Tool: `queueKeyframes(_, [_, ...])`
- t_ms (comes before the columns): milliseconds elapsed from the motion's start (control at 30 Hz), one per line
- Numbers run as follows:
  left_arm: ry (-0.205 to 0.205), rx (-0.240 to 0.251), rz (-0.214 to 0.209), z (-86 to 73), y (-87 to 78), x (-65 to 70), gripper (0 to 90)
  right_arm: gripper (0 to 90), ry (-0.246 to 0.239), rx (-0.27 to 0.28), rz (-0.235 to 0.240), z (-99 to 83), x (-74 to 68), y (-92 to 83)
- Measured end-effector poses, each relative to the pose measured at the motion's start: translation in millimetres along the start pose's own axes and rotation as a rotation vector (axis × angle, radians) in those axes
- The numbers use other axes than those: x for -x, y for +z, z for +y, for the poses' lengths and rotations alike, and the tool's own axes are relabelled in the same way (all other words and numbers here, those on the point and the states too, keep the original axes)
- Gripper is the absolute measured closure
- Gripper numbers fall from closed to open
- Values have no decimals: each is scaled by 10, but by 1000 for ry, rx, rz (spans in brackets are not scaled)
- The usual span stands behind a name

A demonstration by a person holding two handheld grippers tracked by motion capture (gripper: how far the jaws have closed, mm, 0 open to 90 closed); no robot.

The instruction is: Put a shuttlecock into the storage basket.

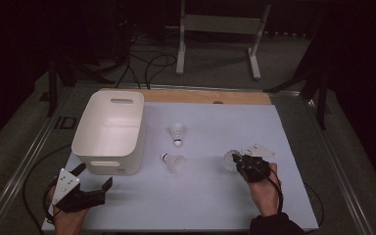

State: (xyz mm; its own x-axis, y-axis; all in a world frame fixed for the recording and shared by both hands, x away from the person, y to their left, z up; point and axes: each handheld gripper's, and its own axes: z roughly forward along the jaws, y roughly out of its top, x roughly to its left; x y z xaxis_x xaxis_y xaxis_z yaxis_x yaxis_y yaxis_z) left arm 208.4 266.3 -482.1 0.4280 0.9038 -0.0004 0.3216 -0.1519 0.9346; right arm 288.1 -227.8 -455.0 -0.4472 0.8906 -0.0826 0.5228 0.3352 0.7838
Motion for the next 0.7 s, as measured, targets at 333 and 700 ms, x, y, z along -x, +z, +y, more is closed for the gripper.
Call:
queueKeyframes(333, [-2,-3,-1,-1,6,4,2,844,20,8,20,109,22,0])
queueKeyframes(700, [-1,-3,-1,-1,5,5,2,843,19,10,26,214,-5,9])
